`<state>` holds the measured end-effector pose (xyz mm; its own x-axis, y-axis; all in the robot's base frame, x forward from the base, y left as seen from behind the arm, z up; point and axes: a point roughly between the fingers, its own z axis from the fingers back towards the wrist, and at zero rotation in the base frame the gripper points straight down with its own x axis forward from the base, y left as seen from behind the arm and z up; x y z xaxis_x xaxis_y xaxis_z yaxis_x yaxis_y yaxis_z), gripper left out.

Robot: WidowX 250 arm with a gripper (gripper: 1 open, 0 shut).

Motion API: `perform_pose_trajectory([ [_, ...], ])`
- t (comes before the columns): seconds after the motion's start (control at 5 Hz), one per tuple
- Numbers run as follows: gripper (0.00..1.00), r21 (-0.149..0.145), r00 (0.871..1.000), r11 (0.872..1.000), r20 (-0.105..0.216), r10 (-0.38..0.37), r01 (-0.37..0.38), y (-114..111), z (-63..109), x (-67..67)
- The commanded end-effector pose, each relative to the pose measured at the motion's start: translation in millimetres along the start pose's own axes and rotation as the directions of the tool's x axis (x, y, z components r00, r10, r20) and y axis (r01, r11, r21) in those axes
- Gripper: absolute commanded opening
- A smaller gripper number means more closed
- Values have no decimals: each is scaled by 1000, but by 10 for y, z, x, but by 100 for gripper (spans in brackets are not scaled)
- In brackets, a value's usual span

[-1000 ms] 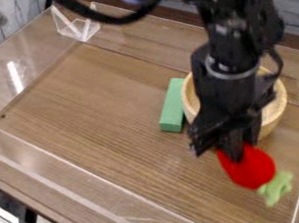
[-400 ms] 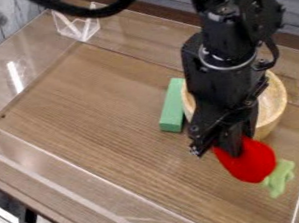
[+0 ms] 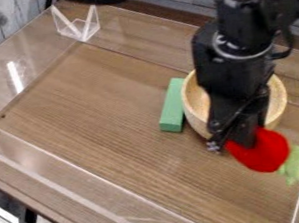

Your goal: Move the red object to the right side of the table

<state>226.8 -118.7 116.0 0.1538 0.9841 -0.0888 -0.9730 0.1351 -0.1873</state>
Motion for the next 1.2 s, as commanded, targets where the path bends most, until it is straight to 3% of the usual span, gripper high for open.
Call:
perform_pose_trajectory([
  [0.0, 0, -56, 1000, 998, -16, -13, 12, -27, 150, 60],
  [0.2, 0, -65, 999, 998, -21, -27, 26, 25, 177, 158],
  [0.6, 0, -71, 999, 997, -22, -31, 29, 37, 31, 117],
  [1.0, 0, -96, 992, 988, 7, 123, -122, 64, 29, 241],
])
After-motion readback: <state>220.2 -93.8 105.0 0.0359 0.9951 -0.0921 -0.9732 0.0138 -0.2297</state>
